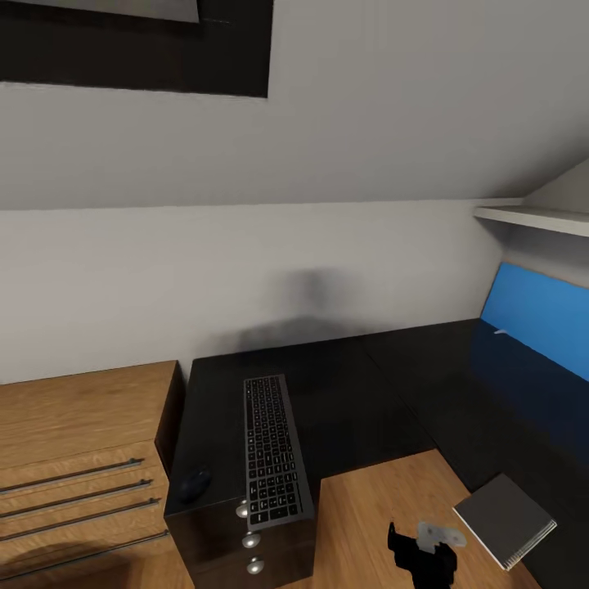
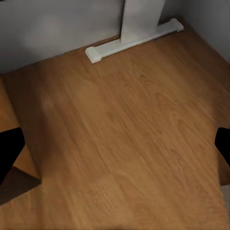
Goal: In the bedroom, organize the workspace by keeping the computer under the desk, ensuring the monitor is on the desk, placing the keyboard on the desk next to the monitor, placing the mouse on the desk next to the keyboard, moving the folder from the swivel chair onto the desk next to the mouse, stacking the notebook on top of the folder with the pen on top of the notebook, and positioning the swivel chair next to the desk.
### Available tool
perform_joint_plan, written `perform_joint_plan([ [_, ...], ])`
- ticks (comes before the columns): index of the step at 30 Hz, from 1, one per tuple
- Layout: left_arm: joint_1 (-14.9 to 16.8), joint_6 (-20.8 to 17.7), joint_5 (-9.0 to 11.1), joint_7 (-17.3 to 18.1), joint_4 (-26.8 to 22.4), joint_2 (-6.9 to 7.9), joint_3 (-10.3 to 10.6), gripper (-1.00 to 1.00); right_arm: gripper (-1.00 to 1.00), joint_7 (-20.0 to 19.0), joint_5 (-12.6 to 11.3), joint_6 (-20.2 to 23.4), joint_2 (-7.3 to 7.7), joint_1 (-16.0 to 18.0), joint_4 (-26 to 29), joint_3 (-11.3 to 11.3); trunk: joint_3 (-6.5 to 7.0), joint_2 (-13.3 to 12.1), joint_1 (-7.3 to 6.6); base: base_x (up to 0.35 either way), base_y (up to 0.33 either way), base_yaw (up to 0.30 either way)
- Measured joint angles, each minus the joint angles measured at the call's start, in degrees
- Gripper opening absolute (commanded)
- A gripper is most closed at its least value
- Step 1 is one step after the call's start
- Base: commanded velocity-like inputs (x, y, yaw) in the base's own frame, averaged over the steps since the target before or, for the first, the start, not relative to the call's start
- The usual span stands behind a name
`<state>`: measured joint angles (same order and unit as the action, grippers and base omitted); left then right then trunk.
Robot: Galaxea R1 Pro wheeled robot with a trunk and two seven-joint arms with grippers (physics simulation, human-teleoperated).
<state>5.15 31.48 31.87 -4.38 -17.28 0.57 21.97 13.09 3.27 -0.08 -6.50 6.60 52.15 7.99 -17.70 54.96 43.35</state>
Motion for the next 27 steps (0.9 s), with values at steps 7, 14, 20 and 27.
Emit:
perform_joint_plan([
  [7,0.0,-0.1,0.0,0.0,0.9,-0.06,0.0,1.00,1.00,0.3,5.4,-15.6,-0.01,0.0,-13.6,-3.5,0.00,0.0,0.00,-0.003,0.160,0.000],
  [14,0.0,-0.2,0.0,0.0,1.0,-0.09,0.1,1.00,1.00,0.3,5.6,-17.5,0.10,0.0,-14.5,-3.7,0.00,0.0,0.02,-0.132,0.257,0.000],
  [20,0.0,-0.3,-0.1,0.1,1.0,-0.13,0.2,1.00,1.00,0.3,5.6,-19.3,0.22,-0.1,-14.6,-3.6,0.00,0.0,0.03,-0.291,0.026,0.000],
  [27,0.0,-0.3,-0.1,0.1,1.0,-0.15,0.2,1.00,1.00,0.4,5.5,-21.1,0.24,-0.1,-15.9,-3.5,0.00,0.0,0.04,-0.329,-0.123,-0.057],
])
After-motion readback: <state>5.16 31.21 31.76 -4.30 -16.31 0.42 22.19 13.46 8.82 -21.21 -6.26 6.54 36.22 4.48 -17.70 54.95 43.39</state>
